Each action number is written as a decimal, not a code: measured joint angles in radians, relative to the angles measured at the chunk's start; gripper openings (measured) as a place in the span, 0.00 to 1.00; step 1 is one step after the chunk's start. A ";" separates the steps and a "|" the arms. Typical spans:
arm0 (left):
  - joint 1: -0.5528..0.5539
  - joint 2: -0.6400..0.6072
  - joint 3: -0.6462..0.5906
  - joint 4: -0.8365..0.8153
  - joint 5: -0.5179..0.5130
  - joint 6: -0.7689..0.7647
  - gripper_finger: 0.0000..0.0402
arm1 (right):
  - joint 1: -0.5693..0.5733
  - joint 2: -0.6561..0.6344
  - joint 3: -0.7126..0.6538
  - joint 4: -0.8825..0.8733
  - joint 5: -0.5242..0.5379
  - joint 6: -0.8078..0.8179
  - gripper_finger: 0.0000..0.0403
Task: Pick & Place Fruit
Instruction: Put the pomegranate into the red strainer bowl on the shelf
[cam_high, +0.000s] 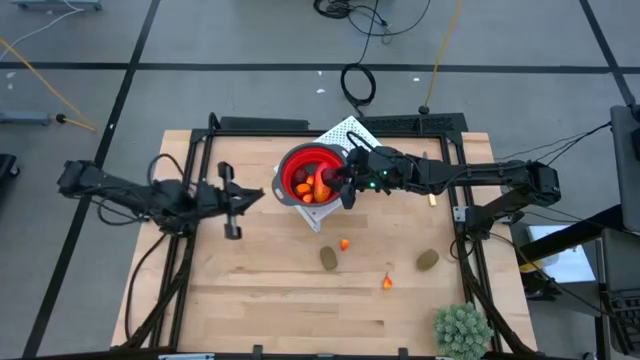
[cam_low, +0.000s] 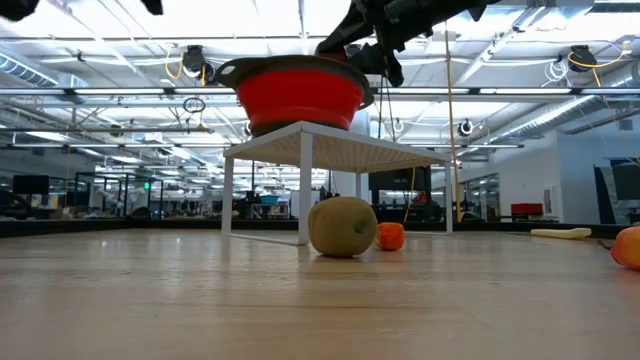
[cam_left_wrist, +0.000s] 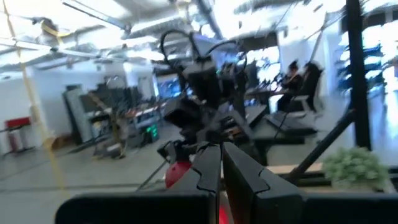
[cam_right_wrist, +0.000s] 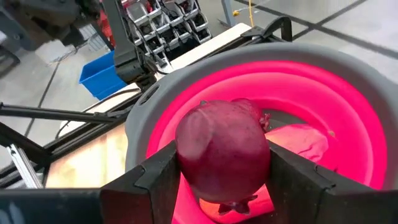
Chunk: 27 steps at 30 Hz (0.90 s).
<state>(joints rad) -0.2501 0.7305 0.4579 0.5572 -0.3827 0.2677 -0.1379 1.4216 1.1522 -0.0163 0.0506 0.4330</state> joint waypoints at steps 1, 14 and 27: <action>0.001 0.026 0.024 -0.012 -0.017 -0.003 0.05 | 0.000 0.000 0.000 0.002 0.000 -0.015 0.49; 0.080 0.272 0.419 -0.502 -0.046 -0.011 0.05 | 0.000 0.000 0.000 0.012 0.000 -0.087 0.49; 0.117 0.449 0.612 -0.658 0.019 0.250 0.05 | 0.000 0.000 -0.001 0.012 -0.018 -0.088 0.49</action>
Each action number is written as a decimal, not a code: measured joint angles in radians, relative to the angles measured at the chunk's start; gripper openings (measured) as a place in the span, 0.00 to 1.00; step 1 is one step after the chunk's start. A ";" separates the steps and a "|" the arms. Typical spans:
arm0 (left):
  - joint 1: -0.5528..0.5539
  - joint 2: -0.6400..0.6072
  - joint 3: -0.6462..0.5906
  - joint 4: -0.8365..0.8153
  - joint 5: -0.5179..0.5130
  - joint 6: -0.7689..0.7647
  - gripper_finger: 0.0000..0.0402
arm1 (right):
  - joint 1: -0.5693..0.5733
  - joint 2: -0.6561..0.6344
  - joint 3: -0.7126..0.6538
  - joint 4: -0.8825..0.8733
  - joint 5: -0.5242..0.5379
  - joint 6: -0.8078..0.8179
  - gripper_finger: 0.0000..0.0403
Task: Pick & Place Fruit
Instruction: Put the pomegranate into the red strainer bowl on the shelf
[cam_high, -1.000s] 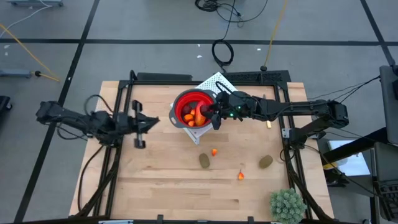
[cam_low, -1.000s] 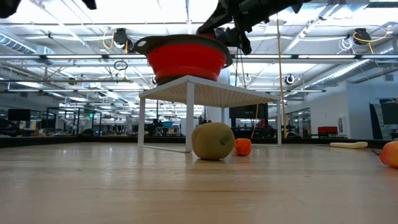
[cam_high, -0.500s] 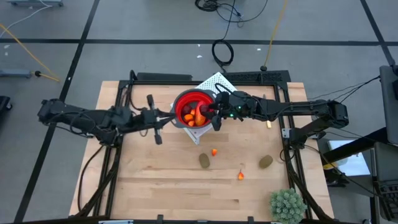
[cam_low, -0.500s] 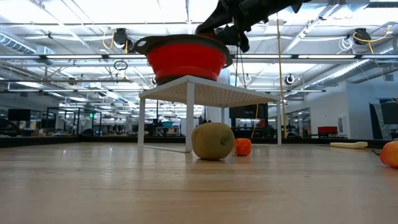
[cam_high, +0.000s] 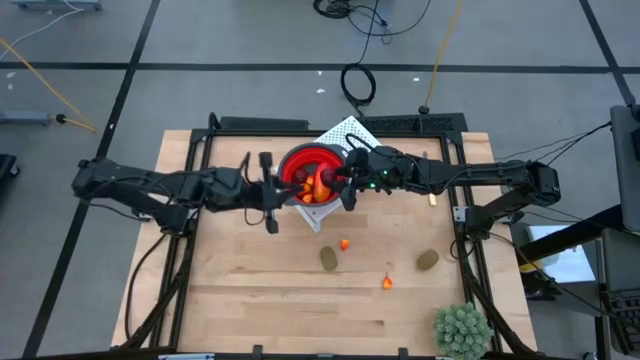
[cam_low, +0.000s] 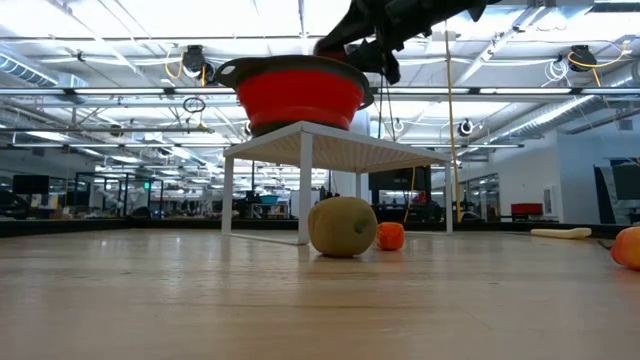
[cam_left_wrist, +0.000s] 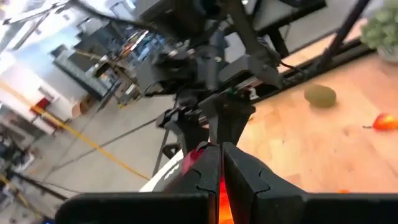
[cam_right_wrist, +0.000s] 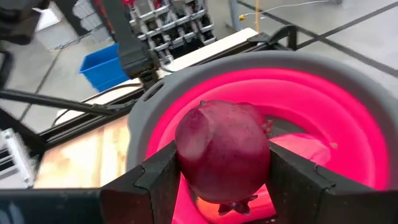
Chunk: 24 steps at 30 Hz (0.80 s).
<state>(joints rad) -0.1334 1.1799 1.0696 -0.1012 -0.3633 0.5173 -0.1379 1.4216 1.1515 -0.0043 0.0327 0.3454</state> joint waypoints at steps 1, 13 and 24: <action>0.004 0.012 0.012 -0.013 0.005 0.016 0.06 | 0.000 0.000 0.000 0.000 -0.013 0.000 0.49; 0.064 0.102 0.081 -0.057 0.006 0.142 0.35 | 0.002 0.000 0.000 0.004 -0.049 -0.001 0.49; 0.090 0.163 0.082 -0.032 -0.001 0.268 0.67 | 0.002 0.000 0.000 0.045 -0.142 0.001 0.49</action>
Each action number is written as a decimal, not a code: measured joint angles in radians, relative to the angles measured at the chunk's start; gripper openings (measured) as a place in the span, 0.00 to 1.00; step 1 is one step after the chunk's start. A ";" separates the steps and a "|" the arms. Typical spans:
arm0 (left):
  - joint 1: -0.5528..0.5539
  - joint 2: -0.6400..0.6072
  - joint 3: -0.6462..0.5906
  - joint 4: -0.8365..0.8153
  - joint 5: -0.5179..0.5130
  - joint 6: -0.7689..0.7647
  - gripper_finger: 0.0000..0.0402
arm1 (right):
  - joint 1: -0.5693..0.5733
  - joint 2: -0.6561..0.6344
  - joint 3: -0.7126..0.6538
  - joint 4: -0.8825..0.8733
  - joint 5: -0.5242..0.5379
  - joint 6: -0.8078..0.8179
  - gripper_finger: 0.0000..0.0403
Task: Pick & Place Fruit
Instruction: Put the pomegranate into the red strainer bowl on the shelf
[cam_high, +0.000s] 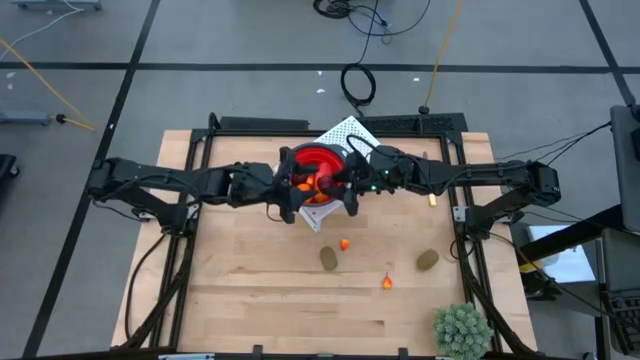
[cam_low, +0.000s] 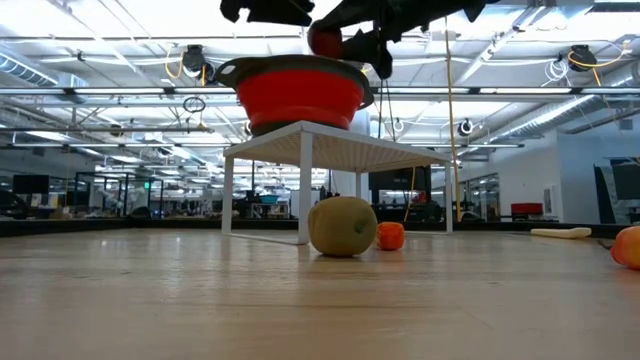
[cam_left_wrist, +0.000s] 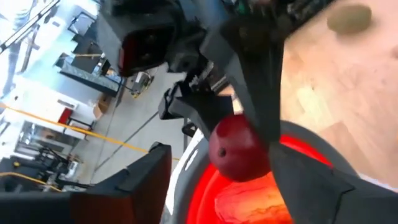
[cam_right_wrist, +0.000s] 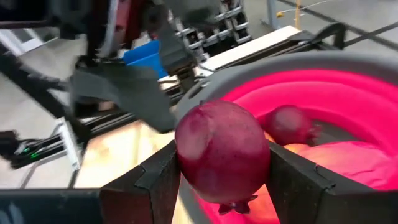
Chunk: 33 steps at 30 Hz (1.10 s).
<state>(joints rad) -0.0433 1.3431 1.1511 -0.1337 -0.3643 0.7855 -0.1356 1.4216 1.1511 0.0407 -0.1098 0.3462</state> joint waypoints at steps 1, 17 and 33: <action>0.000 0.000 0.000 -0.001 0.000 0.016 0.69 | 0.000 0.000 0.000 0.000 -0.010 0.000 0.49; 0.000 -0.001 0.000 0.000 0.090 0.044 0.74 | 0.000 0.000 0.000 0.015 -0.097 0.034 0.49; -0.011 0.019 0.000 0.008 0.168 0.043 0.72 | 0.000 0.000 0.000 0.064 -0.240 0.106 0.49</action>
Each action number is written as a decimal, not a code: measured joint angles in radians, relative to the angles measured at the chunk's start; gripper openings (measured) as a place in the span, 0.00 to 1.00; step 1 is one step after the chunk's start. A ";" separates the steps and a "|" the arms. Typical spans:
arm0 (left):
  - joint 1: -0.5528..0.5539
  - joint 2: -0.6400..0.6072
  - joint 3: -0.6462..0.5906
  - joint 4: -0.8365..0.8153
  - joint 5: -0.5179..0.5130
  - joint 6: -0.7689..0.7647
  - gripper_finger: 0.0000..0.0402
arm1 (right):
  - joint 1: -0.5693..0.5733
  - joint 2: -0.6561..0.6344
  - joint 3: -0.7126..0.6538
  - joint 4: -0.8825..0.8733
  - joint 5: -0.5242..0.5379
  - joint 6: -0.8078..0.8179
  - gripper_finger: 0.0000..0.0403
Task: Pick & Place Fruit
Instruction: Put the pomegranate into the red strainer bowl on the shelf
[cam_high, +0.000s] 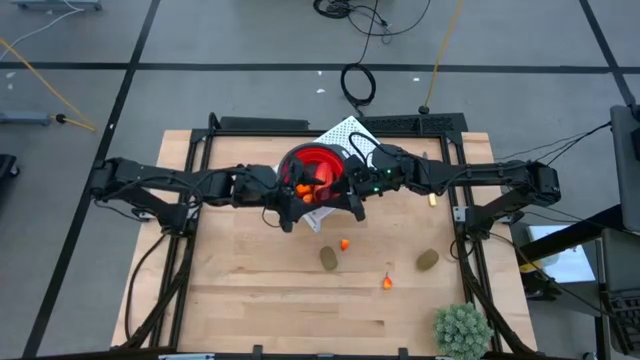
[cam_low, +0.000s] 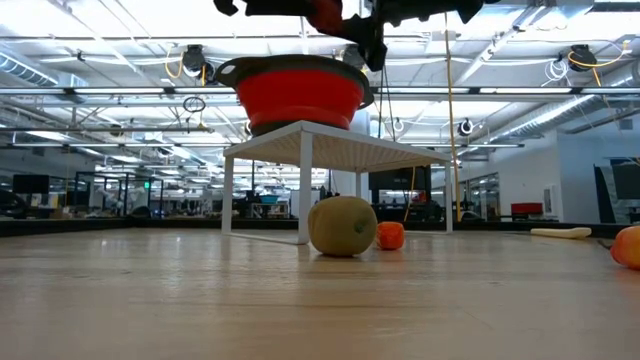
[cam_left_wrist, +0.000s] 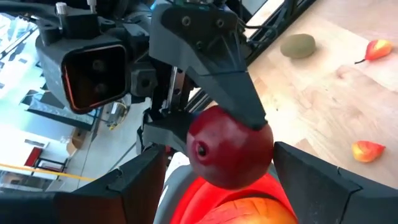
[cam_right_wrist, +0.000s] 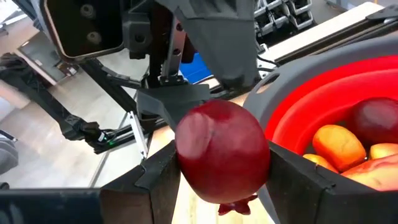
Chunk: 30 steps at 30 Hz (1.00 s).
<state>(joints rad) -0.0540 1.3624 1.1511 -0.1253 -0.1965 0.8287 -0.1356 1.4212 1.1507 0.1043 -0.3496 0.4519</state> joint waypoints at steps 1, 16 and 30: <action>0.000 0.000 0.000 0.001 0.012 -0.004 0.72 | 0.000 0.000 0.000 0.000 0.001 0.000 0.49; 0.000 0.020 0.000 0.030 0.040 -0.022 0.56 | 0.000 0.000 0.000 0.042 -0.021 0.024 0.49; 0.000 0.020 -0.001 0.043 0.023 -0.022 0.49 | 0.000 -0.001 0.000 0.040 -0.018 0.026 0.49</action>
<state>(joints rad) -0.0539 1.3823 1.1500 -0.0823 -0.1731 0.8067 -0.1356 1.4204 1.1507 0.1448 -0.3679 0.4782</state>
